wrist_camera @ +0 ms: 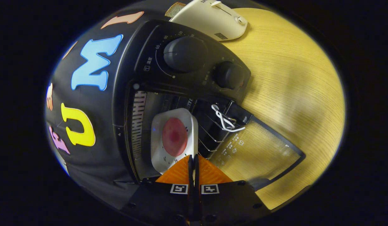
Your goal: Open the toaster oven, put the food inside, and close the toaster oven door.
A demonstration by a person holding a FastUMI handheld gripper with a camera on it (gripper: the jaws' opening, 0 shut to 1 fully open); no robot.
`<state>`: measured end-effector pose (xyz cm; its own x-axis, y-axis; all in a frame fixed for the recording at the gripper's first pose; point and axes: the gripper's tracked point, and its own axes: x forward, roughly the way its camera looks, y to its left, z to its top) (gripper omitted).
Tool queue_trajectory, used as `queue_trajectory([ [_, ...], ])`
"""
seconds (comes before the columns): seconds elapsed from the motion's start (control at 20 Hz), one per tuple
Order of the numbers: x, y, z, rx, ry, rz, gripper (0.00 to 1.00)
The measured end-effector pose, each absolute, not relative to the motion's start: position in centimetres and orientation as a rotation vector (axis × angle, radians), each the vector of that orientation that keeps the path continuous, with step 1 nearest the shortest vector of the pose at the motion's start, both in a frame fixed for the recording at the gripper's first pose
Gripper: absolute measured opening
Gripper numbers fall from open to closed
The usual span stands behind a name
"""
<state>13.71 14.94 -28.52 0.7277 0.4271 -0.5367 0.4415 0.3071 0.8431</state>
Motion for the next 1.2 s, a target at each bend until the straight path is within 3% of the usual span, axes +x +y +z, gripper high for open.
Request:
queue_trajectory([
  [0.45, 16.3, 16.3, -27.2, 1.39, 0.713, -0.017, 0.03],
  [0.65, 15.6, 16.3, -26.7, 1.353, 0.683, 0.002, 0.11],
  [0.75, 15.3, 15.9, -26.0, 1.352, 0.673, 0.024, 0.09],
  [0.9, 14.6, 15.7, -24.7, 1.346, 0.642, 0.035, 0.31],
  [1.0, 13.8, 15.9, -24.2, 1.332, 0.641, 0.054, 0.33],
  [1.2, 11.0, 16.3, -23.4, 1.273, 0.671, 0.122, 0.8],
])
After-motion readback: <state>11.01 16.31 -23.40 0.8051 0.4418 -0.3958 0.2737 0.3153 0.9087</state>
